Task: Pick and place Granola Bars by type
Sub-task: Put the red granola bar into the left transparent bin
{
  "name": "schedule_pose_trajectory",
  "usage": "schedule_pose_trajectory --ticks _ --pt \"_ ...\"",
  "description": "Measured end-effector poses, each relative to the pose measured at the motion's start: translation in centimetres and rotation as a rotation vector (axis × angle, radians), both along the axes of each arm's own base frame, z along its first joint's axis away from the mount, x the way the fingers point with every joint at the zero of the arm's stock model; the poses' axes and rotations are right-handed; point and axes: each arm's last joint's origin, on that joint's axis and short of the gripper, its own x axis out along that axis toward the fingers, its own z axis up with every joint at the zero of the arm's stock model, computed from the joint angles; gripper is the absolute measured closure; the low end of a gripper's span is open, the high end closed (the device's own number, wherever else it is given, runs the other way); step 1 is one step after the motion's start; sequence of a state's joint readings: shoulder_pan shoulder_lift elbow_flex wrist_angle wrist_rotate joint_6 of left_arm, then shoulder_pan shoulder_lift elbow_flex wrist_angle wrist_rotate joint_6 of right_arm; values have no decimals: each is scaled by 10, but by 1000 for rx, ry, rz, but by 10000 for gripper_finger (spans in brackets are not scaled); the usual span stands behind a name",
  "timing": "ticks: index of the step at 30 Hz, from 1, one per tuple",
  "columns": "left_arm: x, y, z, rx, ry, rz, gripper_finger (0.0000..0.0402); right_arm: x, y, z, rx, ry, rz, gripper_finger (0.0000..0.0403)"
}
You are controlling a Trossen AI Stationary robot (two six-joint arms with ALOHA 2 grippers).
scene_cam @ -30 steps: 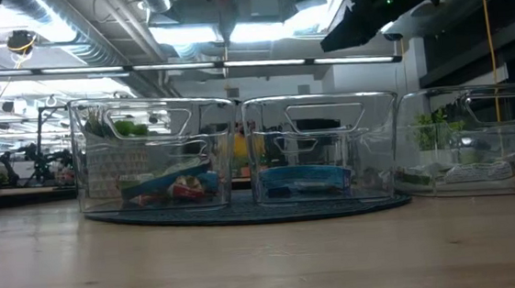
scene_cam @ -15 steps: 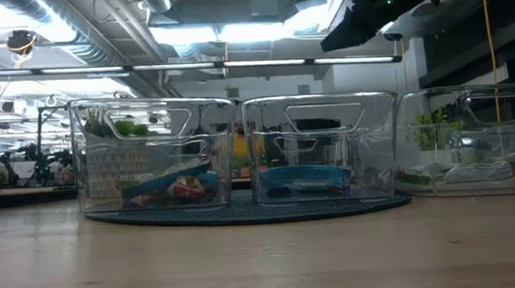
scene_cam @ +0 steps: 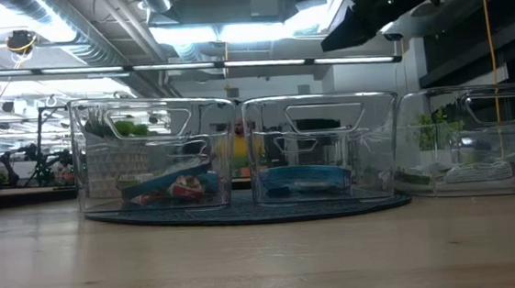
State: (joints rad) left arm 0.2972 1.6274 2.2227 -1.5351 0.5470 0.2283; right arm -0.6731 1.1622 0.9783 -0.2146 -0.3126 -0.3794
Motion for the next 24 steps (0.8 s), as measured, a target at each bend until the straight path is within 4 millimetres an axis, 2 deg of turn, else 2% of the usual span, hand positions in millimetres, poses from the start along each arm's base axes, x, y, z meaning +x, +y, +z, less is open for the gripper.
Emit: schedule_pose_trajectory --ticks 5,14,20,24 --pt "17 -10 -31 -45 129 -27 395 0 0 0 2 -2 7 164" --pt "46 -16 -122 -92 339 -83 395 1 1 0 15 -11 45 164" --pt "50 -14 -180 -111 421 -71 396 1 2 0 17 -11 49 164" --pt "50 -11 -208 -75 459 -13 394 0 2 0 5 -7 59 164"
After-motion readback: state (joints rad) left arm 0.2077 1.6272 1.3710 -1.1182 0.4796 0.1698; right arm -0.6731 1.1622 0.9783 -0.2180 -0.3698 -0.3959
